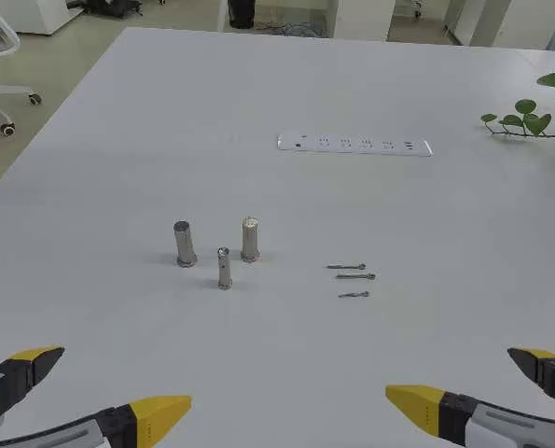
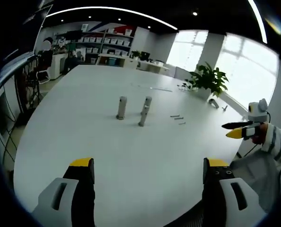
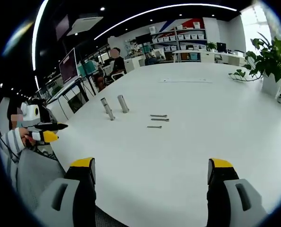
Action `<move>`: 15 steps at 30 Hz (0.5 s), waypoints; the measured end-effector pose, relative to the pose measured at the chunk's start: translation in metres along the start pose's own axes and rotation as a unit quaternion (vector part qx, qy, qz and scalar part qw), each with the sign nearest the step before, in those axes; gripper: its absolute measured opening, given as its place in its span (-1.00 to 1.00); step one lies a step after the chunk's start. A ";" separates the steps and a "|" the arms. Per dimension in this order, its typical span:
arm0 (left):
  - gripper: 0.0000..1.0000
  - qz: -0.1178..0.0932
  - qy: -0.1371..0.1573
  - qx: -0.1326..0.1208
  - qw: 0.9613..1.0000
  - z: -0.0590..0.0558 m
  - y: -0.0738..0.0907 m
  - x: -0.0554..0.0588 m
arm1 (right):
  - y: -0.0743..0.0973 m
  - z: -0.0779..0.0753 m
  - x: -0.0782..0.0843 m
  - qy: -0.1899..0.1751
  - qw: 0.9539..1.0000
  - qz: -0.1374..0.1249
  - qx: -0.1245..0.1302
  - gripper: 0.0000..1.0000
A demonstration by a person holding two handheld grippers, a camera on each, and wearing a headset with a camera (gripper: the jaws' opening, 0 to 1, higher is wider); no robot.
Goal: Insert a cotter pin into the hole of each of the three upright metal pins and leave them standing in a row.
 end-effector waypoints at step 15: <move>0.81 0.002 0.006 0.008 1.000 0.002 -0.002 -0.001 | -0.001 0.001 -0.003 0.002 1.000 0.003 0.001 0.93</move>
Point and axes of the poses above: the centre of the closed fingertips' face, and the gripper's own axes: y roughly backward along the fingers, z roughly to its left, x roughly out of its underside, the point moved 10 cm from there along y, roughly backward along the fingers, and after that the axes turned 9 degrees about x, right-handed, at the moved point
